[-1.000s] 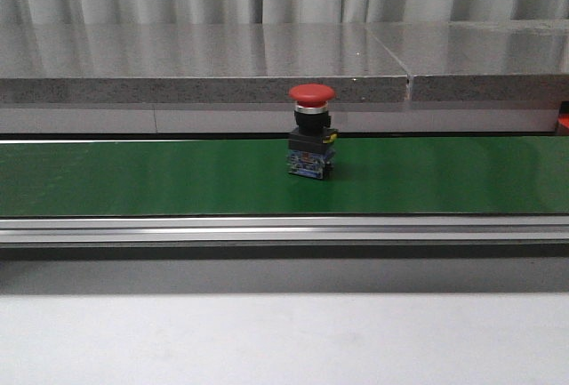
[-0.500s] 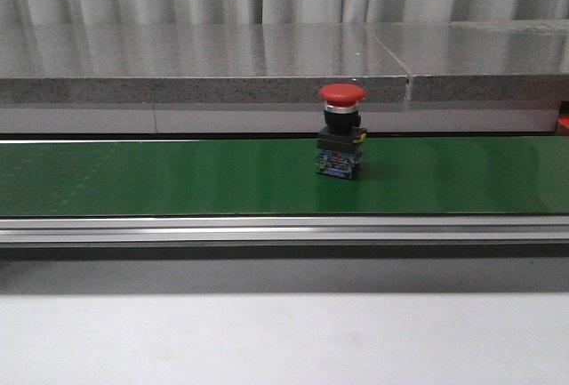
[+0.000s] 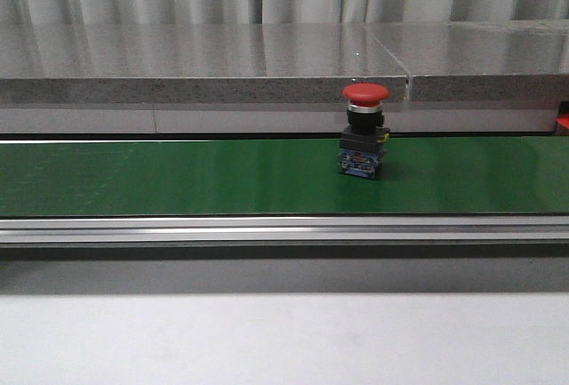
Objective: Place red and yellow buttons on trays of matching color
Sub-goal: 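Release the yellow button and grasp the red button on the belt with the right gripper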
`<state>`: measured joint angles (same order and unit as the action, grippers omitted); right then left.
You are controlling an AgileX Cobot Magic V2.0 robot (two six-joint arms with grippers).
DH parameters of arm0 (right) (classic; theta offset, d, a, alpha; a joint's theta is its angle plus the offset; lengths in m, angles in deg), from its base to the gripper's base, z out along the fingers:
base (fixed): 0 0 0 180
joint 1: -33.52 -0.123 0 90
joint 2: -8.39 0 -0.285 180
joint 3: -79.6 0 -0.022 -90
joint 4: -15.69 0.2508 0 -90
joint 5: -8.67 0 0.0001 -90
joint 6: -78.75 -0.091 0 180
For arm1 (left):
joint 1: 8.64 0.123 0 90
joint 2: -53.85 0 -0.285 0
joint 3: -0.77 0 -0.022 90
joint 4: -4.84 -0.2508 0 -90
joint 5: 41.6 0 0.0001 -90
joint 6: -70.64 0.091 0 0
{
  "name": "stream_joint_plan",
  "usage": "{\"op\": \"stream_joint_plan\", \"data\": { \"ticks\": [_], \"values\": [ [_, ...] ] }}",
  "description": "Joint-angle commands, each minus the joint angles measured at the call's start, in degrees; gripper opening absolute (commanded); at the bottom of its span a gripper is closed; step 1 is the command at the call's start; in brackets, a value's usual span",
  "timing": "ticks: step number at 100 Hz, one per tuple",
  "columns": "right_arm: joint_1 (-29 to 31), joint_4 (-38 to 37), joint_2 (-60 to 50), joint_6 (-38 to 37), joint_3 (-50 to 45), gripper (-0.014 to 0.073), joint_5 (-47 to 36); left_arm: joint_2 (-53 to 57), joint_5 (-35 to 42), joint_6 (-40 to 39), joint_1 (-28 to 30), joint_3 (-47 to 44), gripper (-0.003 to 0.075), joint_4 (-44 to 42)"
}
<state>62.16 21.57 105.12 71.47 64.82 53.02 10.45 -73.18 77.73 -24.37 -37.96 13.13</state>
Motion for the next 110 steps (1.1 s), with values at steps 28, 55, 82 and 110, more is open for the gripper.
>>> {"op": "stream_joint_plan", "data": {
  "ticks": [28,55,82,110],
  "values": [
    [-4.2,0.0,-14.5,1.6,1.5,0.0596,-0.9,-0.2,4.1,-0.1,-0.5,1.5,-0.0021,1.0],
    [-16.0,-0.1,-18.1,3.6,1.5,0.065,1.7,-0.2,4.1,-0.1,-0.5,1.5,-0.0021,1.0],
    [-26.8,-0.1,-18.1,5.0,1.7,0.0648,4.1,-0.2,4.1,-0.1,-0.5,1.5,-0.0021,1.0],
    [-34.8,0.5,-16.6,10.0,6.5,0.0648,11.7,-0.2,4.1,-0.1,-0.5,1.5,-0.0021,1.0]
  ]
}}
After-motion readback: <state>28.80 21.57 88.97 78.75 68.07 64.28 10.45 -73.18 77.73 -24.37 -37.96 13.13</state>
